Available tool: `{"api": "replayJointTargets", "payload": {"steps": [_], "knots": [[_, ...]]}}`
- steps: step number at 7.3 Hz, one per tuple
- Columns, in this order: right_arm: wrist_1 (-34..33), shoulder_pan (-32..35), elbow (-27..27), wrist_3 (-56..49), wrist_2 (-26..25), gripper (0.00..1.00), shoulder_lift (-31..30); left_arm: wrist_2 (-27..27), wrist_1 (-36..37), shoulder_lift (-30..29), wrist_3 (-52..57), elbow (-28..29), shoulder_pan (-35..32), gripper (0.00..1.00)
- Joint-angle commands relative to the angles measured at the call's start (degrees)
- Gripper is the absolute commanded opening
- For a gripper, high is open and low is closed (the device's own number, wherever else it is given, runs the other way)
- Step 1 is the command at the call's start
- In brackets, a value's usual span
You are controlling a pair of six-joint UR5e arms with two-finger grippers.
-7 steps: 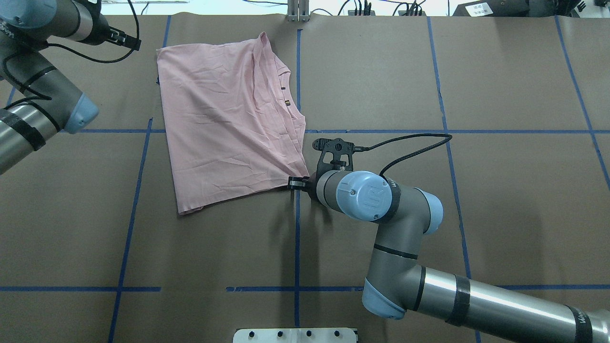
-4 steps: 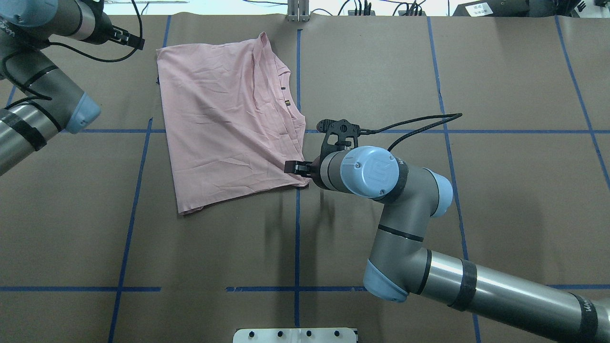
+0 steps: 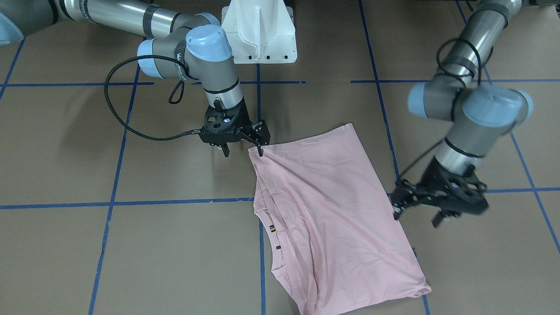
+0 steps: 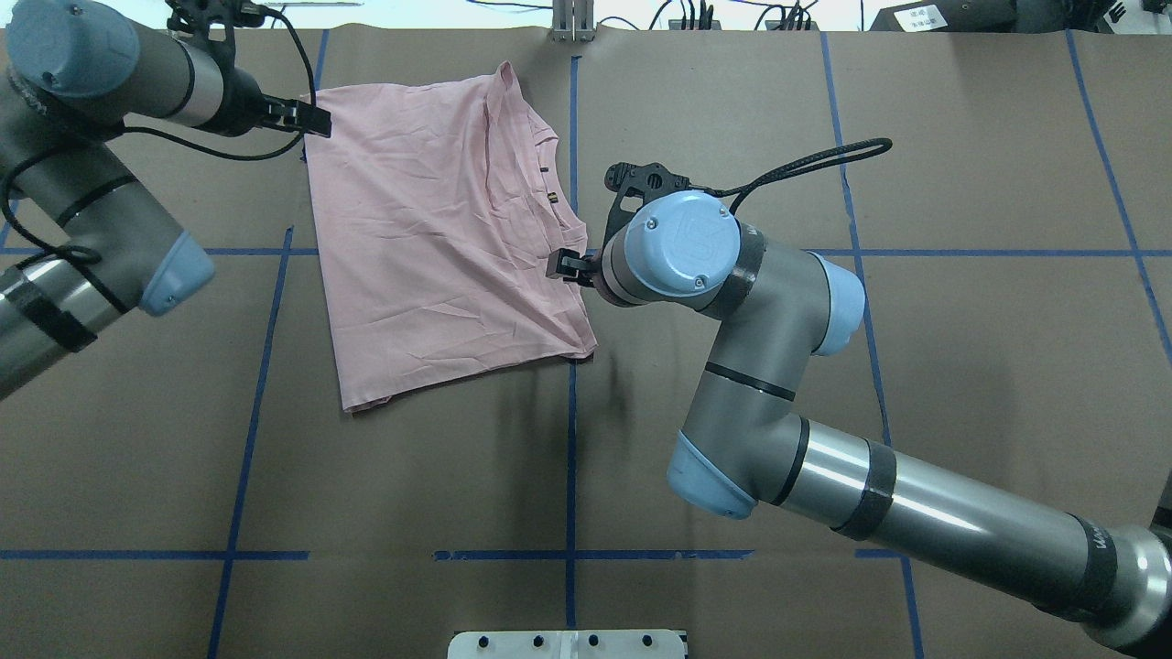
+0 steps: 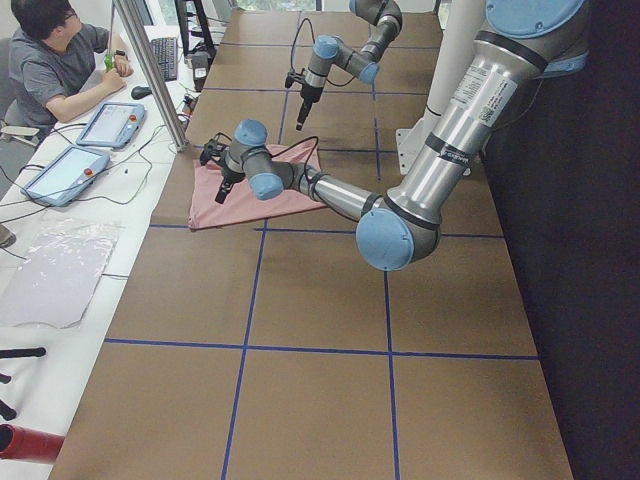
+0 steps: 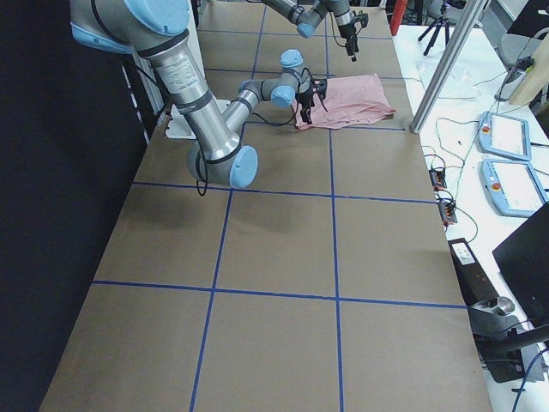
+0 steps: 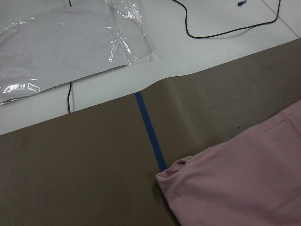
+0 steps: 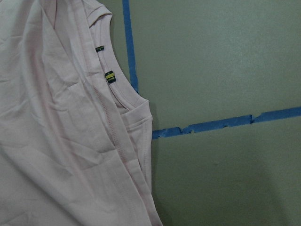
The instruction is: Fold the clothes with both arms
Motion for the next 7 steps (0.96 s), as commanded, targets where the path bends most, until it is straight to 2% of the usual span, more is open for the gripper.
{"api": "replayJointTargets", "payload": {"steps": [1,2,3,4,5,7], "knots": [[-1.0,1.7,-0.1,0.0,2.1,0.99,0.3,1.2,9.7,9.8,-15.8,-22.3,10.1,1.00],[-0.9,1.7,-0.6,0.7,2.1,0.96,0.4,6.3,10.0,12.7,-25.4,-27.6,16.4,1.00],[-0.9,1.7,-0.8,1.4,2.1,0.92,0.4,9.7,10.1,13.5,-31.4,-28.6,20.8,0.99],[-0.8,1.7,-0.8,1.9,2.1,0.91,0.4,13.7,10.5,13.8,-38.7,-28.5,25.5,0.85],[-0.7,1.7,-0.8,1.9,2.1,0.92,0.4,16.7,13.6,13.7,-43.3,-28.5,29.5,0.79],[-0.6,1.7,-0.5,1.9,2.1,0.94,0.5,17.7,14.4,14.0,-45.7,-28.1,31.5,0.74]]}}
